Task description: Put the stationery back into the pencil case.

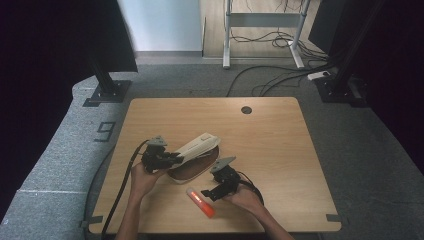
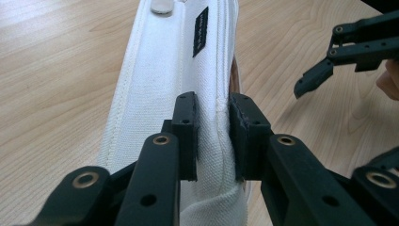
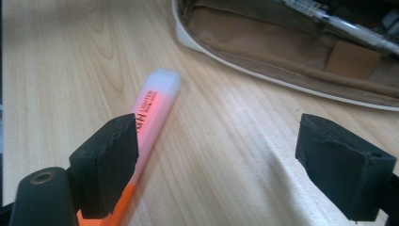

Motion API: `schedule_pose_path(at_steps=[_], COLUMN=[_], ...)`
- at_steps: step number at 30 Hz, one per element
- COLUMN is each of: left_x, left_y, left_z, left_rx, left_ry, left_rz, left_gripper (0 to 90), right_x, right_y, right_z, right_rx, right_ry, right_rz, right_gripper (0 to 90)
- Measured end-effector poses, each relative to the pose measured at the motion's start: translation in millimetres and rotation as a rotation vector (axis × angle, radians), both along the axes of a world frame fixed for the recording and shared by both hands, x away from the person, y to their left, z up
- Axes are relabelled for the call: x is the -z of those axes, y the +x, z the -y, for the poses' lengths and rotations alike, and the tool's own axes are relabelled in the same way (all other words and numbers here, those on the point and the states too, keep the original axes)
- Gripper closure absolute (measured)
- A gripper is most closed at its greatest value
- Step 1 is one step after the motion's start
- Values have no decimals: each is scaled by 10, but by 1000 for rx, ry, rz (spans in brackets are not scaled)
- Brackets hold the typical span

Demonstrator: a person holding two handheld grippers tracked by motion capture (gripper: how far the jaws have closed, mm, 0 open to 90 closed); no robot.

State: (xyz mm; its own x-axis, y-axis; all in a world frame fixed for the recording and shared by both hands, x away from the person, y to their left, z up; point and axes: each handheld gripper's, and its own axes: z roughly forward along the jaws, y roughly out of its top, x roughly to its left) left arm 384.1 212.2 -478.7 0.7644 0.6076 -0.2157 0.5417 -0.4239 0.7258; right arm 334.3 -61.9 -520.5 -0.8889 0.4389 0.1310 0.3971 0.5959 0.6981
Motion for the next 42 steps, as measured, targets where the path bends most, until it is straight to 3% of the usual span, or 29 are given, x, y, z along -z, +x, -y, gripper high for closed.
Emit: schedule_pose_path(at_steps=[19, 26, 33, 42], left_x=[-5, -13, -16, -14], left_y=[-2, -7, -9, -9], left_z=[0, 0, 1, 4], left_rx=[3, 7, 10, 12], left_ry=[-4, -5, -9, -10], left_rz=[-1, 1, -1, -3], left_gripper=[734, 735, 737, 737], right_x=[78, 141, 174, 174], right_y=[-251, -344, -382, -328], right_z=[-93, -132, -131, -12], right_rx=[-53, -71, -72, -53], right_ry=[0, -26, -83, -90], right_rz=[-6, -1, 29, 67], right_gripper=[191, 234, 318, 454])
